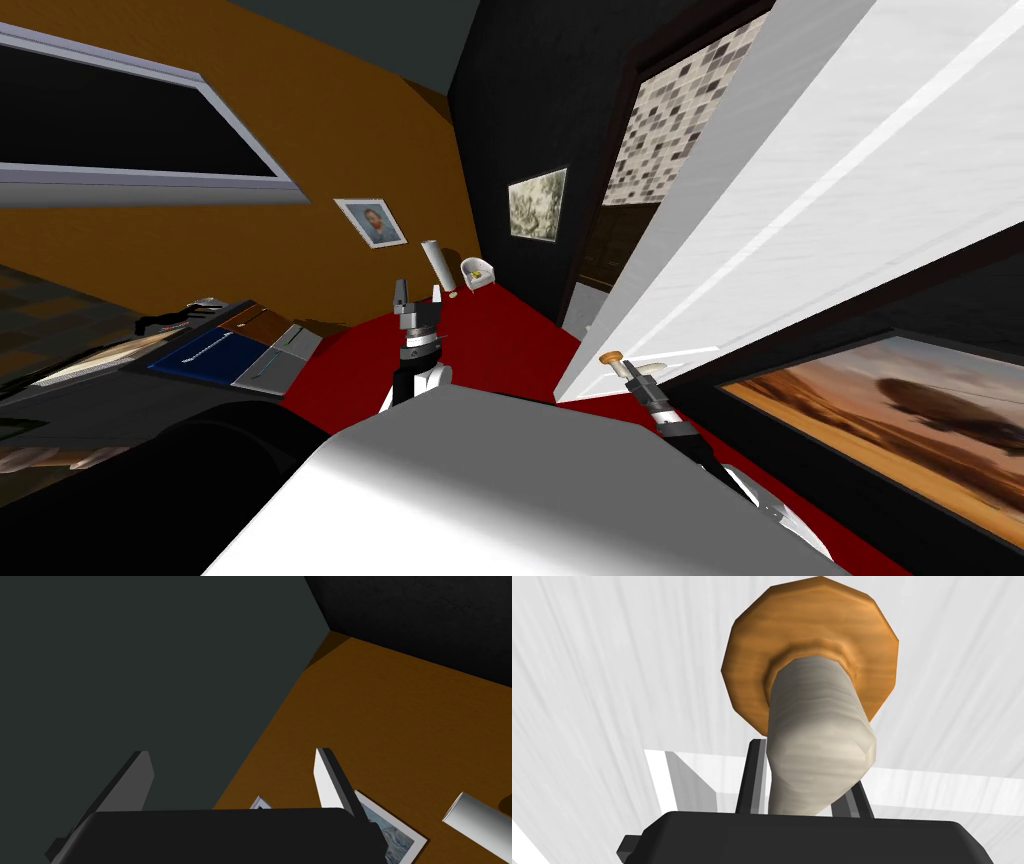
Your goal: Pull the door open
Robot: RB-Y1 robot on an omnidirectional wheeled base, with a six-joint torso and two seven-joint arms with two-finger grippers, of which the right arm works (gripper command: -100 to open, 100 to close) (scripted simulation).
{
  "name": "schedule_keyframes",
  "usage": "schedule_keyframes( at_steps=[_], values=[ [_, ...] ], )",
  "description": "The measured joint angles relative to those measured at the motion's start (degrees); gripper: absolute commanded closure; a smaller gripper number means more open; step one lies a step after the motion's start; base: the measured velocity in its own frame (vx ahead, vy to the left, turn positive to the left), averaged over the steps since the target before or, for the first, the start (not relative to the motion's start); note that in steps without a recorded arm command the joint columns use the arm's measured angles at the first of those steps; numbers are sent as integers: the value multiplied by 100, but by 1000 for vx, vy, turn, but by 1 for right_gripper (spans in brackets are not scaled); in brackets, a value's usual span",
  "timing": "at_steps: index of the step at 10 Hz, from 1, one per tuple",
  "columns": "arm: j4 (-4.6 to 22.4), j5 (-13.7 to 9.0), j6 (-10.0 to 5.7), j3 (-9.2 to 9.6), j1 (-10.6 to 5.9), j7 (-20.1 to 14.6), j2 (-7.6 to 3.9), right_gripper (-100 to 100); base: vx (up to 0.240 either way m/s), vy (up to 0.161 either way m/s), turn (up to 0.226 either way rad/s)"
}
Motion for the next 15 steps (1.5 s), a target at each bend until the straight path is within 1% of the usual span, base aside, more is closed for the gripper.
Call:
schedule_keyframes(
  at_steps=[1, 2, 3, 4, 5, 6, 7, 8, 9, 10, 11, 12, 13, 14, 15],
  values=[
    [-86, 119, 73, -59, -18, -43, 15, 100, -62, -20, -20],
    [-89, 197, 82, -87, -30, -84, 18, 100, -60, -29, -64],
    [57, 328, 64, -103, -165, -149, 87, 100, -39, -26, -18],
    [115, 396, 42, -123, -201, -176, 125, 100, -43, -32, -44],
    [-41, 488, 115, -174, -141, -210, 87, 100, -35, -27, -33],
    [56, 562, 114, -177, -236, -240, 144, 100, -54, -28, -29],
    [-327, 635, 304, -249, -84, -239, 80, 100, -42, -27, -21],
    [-235, 705, 300, -257, -164, -265, 132, 100, -8, -16, 0],
    [31, 750, 173, -229, -296, -305, 204, 100, -17, -30, -42],
    [77, 845, 136, -255, -323, -342, 230, 100, -45, -67, -67],
    [-26, 972, 204, -309, -317, -368, 261, 100, -42, -48, -13],
    [53, 1053, 179, -317, -378, -396, 307, 100, -48, -46, -46],
    [45, 1159, 212, -347, -420, -435, 335, 100, -53, -76, -53],
    [-98, 1288, 307, -395, -391, -478, 338, 100, -54, -97, -54],
    [-69, 1435, 326, -423, -450, -528, 403, 100, -52, -82, -44]
  ],
)
